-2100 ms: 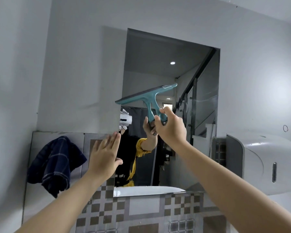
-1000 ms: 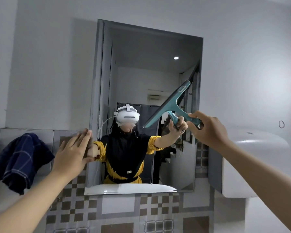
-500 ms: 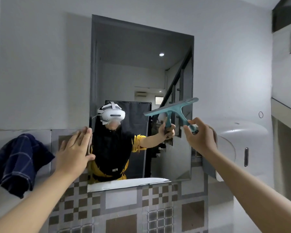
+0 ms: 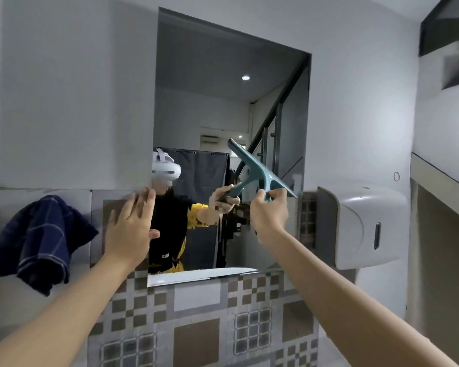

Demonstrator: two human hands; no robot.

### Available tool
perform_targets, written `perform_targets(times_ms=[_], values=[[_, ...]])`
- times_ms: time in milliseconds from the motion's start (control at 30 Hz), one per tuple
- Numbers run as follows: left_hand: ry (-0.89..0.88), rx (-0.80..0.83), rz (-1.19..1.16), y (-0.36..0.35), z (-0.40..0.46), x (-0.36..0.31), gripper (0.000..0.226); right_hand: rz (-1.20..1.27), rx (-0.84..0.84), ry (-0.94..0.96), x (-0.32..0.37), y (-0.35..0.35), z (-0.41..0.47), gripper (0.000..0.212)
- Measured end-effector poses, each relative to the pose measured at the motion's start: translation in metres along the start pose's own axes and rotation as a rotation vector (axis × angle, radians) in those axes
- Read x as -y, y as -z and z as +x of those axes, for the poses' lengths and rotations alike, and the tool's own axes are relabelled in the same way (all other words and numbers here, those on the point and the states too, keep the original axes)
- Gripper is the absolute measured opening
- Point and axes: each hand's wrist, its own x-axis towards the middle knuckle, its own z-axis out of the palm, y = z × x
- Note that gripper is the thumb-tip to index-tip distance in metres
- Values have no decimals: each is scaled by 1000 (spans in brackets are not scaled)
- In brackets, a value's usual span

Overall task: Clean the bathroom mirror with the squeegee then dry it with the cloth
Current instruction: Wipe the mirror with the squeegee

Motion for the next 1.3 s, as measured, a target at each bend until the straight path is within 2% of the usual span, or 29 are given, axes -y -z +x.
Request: perform_targets(times_ms=[233,467,700,1067,1300], values=[[-65,-32,-22,-1,-6,9,96,84,-38,-88,13,-45,-42,12],[-110,-13,7,-8,-18,16,111,136,51,-116,19,-94,-94,13],[-136,-52,-7,-13,-24,21,108,133,73,-51,16,-107,-110,12],[-121,-25,-44,-17,-28,24,103,123,154,28,-1,-101,-126,11],[-116,-34,-55,-18,-31,23,95,-115,223,263,-27,-66,-112,13]])
